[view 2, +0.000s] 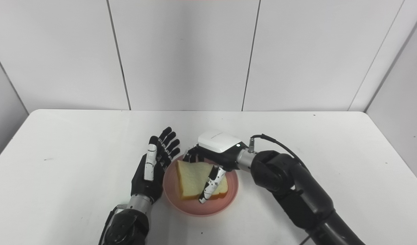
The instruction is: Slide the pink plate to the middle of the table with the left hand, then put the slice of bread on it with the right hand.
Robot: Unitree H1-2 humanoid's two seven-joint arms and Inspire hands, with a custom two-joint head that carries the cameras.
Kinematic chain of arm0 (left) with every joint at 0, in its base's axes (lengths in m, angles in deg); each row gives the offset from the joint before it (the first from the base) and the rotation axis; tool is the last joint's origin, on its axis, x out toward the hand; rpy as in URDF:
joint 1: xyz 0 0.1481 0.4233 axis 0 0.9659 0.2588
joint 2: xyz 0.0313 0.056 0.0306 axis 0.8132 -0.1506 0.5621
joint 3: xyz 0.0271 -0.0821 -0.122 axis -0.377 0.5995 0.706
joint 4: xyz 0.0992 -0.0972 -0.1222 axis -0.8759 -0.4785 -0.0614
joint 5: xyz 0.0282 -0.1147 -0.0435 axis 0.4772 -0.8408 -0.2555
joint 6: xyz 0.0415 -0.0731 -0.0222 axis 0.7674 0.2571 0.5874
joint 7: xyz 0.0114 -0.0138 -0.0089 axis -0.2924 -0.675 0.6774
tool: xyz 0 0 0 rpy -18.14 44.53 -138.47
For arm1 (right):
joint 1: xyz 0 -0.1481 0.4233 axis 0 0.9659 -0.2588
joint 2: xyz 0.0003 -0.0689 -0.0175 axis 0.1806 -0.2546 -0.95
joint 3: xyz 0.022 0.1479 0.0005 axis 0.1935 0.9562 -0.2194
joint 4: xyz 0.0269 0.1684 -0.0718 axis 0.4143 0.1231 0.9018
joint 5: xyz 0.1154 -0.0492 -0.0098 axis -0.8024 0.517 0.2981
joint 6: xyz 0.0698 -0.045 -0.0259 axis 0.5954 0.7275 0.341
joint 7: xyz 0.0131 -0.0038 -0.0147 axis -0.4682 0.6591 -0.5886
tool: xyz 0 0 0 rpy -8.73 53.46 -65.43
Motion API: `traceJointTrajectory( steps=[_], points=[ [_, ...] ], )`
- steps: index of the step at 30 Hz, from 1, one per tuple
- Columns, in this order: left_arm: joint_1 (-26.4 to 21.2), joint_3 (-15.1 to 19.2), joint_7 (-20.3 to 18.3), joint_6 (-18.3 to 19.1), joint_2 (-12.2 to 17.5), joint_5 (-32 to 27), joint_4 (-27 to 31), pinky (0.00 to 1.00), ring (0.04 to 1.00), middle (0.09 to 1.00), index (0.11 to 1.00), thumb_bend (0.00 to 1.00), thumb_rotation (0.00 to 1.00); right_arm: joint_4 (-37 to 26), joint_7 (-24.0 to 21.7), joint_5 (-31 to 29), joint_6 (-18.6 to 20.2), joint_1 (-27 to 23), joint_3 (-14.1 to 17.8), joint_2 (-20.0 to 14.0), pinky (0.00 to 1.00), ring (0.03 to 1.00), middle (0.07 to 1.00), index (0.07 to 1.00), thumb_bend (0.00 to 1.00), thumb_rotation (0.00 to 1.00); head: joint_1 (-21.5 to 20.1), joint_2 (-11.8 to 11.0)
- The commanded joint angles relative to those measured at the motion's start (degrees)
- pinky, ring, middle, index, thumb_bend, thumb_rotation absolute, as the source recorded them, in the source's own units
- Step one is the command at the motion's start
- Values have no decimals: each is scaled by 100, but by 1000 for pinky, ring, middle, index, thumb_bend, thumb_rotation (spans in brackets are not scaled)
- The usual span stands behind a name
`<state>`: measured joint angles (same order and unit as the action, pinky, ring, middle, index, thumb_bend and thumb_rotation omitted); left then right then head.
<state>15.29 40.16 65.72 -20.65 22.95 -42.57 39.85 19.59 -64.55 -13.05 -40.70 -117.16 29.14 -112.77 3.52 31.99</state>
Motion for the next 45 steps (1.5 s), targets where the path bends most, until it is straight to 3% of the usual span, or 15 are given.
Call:
traceJointTrajectory(
  steps=[1, 5, 12, 20, 23, 26, 28, 34, 36, 40, 45],
  points=[
    [-237, 0, -21, -197, -83, -41, 105, 909, 919, 941, 883, 744, 926, -240, 19, -173, -64, -226, 186, -87, 569, 670, 696, 684, 977, 445, -5, 5],
    [-239, 25, -27, -187, -80, -62, 114, 907, 919, 944, 887, 744, 929, -437, -236, -390, 218, -185, 346, -183, 612, 729, 745, 740, 993, 469, 7, 1],
    [-228, 78, -21, -138, -59, -120, 175, 905, 922, 941, 887, 737, 934, -781, -402, -695, 478, 40, 690, -343, 627, 747, 772, 778, 984, 482, -8, 8],
    [-244, 122, -20, -187, 6, -148, 160, 897, 917, 930, 880, 736, 938, -1121, -223, -1181, 836, 456, 1325, -372, 701, 823, 825, 800, 1000, 498, -12, 2],
    [-249, 131, -23, -229, 23, -139, 130, 893, 912, 926, 876, 739, 937, -1005, 45, -1439, 608, 631, 1565, -295, 700, 823, 836, 808, 993, 479, -10, -1],
    [-230, 129, -22, -248, 44, -116, 138, 894, 911, 925, 876, 740, 940, -786, 552, -1714, 450, 933, 1872, -113, 724, 853, 875, 839, 967, 511, -4, 4],
    [-216, 133, -35, -246, 57, -130, 152, 898, 913, 923, 877, 745, 933, -678, 758, -1915, 397, 1111, 1998, 2, 778, 891, 921, 901, 921, 637, 10, 3],
    [-108, 111, -47, -232, 125, -84, 326, 900, 914, 923, 879, 753, 911, -679, 1129, -2450, 575, 1625, 2255, 406, 867, 970, 994, 985, 866, 817, 45, 15],
    [-51, 80, -41, -266, 160, -16, 396, 901, 914, 925, 884, 741, 910, -648, 1214, -2651, 565, 1752, 2308, 580, 908, 994, 999, 998, 793, 912, 58, 16],
    [47, 0, -19, -358, 242, 173, 482, 912, 917, 931, 897, 729, 916, -504, 1292, -3233, 500, 1923, 2390, 925, 936, 1000, 1000, 1000, 741, 940, 98, 27],
    [133, -102, 88, -549, 303, 519, 481, 997, 959, 947, 923, 725, 958, -107, 1435, -3948, 257, 2061, 2571, 1431, 999, 1000, 1000, 1000, 714, 970, 103, 46]
  ],
)
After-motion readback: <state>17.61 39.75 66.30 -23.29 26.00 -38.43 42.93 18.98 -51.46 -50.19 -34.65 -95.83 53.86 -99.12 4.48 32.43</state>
